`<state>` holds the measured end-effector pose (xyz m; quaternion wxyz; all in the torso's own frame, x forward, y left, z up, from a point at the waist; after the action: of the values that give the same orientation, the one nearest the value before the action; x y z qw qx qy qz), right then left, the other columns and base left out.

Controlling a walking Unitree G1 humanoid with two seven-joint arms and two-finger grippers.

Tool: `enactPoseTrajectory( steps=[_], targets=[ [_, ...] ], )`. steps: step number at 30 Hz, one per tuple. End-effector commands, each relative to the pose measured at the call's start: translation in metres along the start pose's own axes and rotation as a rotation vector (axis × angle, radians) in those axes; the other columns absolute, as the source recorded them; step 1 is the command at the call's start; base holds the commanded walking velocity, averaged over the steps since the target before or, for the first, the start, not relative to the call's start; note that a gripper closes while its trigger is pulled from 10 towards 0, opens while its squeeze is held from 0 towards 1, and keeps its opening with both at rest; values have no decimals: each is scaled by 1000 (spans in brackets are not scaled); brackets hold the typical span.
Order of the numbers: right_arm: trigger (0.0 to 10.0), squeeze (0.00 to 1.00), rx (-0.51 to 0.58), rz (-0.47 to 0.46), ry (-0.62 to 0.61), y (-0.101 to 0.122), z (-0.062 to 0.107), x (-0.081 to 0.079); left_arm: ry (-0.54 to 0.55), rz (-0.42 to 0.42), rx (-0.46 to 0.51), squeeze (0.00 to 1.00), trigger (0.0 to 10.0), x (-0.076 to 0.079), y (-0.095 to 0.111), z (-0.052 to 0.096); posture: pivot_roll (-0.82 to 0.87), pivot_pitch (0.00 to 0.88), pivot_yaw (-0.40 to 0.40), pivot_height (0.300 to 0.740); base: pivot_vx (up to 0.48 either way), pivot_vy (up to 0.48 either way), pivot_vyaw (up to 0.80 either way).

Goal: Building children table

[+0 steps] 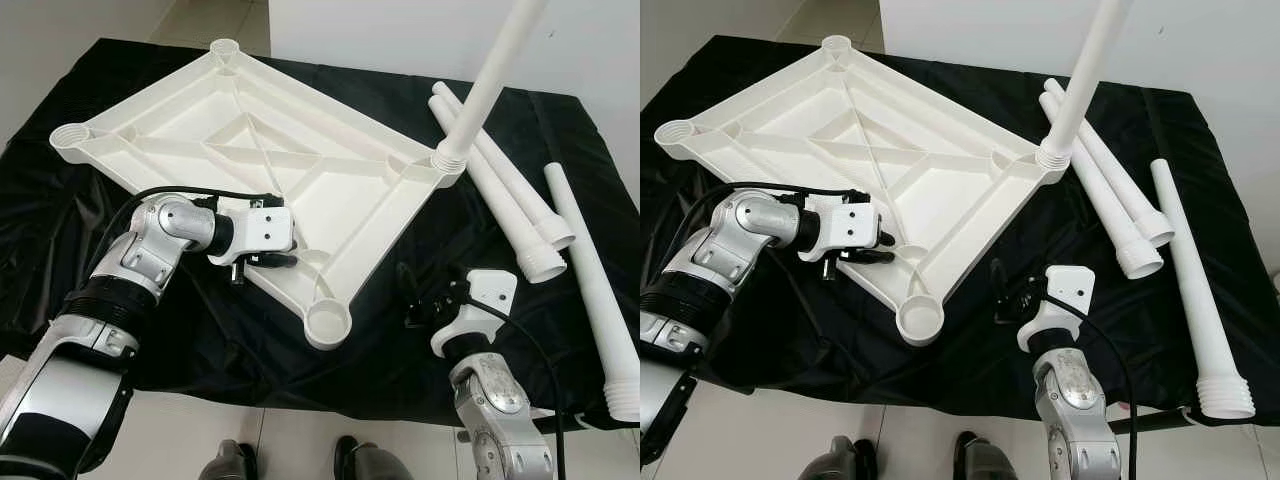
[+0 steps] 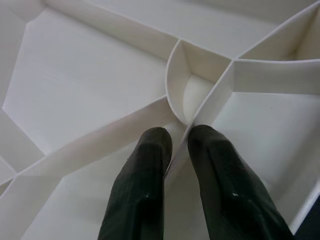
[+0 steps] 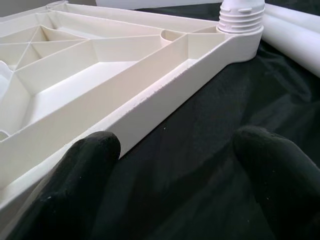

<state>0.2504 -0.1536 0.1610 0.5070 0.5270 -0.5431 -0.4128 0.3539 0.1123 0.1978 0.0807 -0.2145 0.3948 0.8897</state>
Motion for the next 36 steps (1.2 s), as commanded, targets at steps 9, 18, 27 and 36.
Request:
enactPoseTrajectory(
  steps=[9, 18, 27, 36],
  targets=[
    [10000, 0, -25, -1, 5, -5, 2, 1, 79, 150, -100, 0, 2627, 13, -39, -15, -12, 204, -24, 740, 0, 0, 0],
    [10000, 0, -21, 3, 8, -5, 1, 1, 93, 244, -108, 0, 10000, 13, -47, -17, -13, 188, -20, 740, 0, 0, 0],
    [10000, 0, -20, 6, 8, -4, -1, 3, 118, 205, -151, 0, 10000, 5, -50, -13, -11, 207, -24, 740, 0, 0, 0],
    [10000, 0, -3, 6, 15, 0, 0, 1, 143, 253, -230, 0, 10000, 2, -65, -9, -14, 211, -19, 740, 0, 0, 0]
  ],
)
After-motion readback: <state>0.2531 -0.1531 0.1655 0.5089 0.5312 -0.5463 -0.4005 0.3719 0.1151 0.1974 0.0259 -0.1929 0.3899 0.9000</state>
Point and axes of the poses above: a point about 5 cm out from each wrist's last joint towards the gripper, its own z axis pointing back from the gripper into the wrist, its own y axis along the axis of the wrist's last joint, x = y × z, the point moved 1 cm from there along -z, pointing out of the wrist towards the gripper, and after that the axes turned 10 degrees about z, right-handed, at the moved point
